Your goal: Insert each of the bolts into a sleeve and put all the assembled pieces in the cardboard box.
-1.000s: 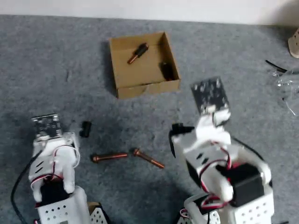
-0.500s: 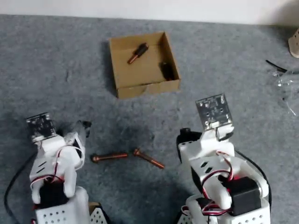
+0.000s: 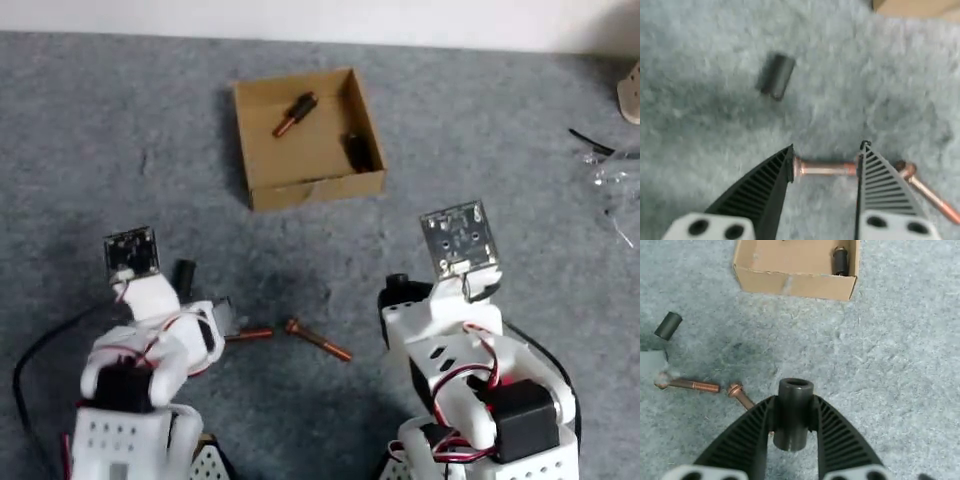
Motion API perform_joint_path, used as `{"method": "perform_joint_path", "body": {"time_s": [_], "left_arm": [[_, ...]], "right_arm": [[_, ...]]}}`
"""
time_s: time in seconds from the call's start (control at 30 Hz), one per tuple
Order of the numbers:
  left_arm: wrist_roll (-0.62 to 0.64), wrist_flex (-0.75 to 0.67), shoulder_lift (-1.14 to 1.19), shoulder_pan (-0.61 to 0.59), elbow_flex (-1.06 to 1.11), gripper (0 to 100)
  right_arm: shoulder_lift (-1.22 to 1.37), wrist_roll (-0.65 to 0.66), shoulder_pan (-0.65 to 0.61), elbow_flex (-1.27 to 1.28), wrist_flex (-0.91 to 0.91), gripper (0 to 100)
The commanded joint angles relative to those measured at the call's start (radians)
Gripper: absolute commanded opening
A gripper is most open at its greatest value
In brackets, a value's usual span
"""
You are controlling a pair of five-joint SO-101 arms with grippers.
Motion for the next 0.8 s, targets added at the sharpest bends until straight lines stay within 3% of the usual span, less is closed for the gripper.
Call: {"method": "perform_joint_path", "body": {"time_s": [0.0,0.37,0.77], "left_arm": [[0.072,-0.005,0.223,0.019,-0.116,20],[0.353,-0.031,0.418,0.251,-0.13,20],[0.411,-0.117,0.44,0.251,-0.061,20]], "right_arm": [[-0.007,0.015,0.012,-0.007,-0.05,0.5],[-0.007,0.015,0.012,-0.007,-0.05,0.5],[-0.007,0.015,0.012,-0.007,-0.05,0.5]]}}
